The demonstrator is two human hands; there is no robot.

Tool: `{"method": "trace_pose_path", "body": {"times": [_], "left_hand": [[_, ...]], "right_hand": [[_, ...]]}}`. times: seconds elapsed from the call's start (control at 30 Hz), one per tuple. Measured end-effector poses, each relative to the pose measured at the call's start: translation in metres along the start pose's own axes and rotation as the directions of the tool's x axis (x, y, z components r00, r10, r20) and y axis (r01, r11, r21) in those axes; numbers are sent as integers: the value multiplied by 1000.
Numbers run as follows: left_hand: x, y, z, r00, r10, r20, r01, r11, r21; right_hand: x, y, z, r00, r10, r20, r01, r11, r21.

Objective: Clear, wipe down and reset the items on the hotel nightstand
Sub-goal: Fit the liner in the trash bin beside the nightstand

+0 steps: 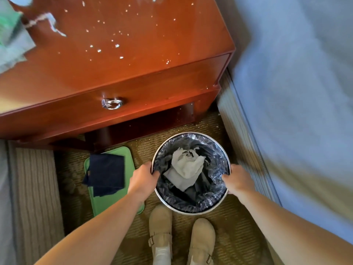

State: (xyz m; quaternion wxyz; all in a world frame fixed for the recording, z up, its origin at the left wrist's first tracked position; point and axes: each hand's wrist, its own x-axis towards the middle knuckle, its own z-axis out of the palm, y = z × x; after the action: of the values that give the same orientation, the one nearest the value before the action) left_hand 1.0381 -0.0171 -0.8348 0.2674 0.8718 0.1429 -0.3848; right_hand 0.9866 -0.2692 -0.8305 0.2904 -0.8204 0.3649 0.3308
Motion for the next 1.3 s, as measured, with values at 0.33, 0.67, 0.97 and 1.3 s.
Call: {"method": "trace_pose_path", "body": {"times": [0.33, 0.67, 0.97, 1.3], "left_hand": [[50, 29, 0, 997, 24, 74, -9, 980, -197], [18, 42, -22, 987, 57, 149, -38, 991, -128], [-78, 71, -114, 946, 302, 118, -300, 953, -39], [-128, 51, -259, 873, 262, -410, -376, 899, -226]], "right_hand": [[39, -29, -37, 998, -11, -66, 2, 991, -132], [3, -51, -55, 999, -44, 4, 44, 995, -90], [-90, -138, -102, 843, -523, 125, 537, 807, -246], [-169, -281, -125, 678, -733, 54, 733, 670, -122]]}}
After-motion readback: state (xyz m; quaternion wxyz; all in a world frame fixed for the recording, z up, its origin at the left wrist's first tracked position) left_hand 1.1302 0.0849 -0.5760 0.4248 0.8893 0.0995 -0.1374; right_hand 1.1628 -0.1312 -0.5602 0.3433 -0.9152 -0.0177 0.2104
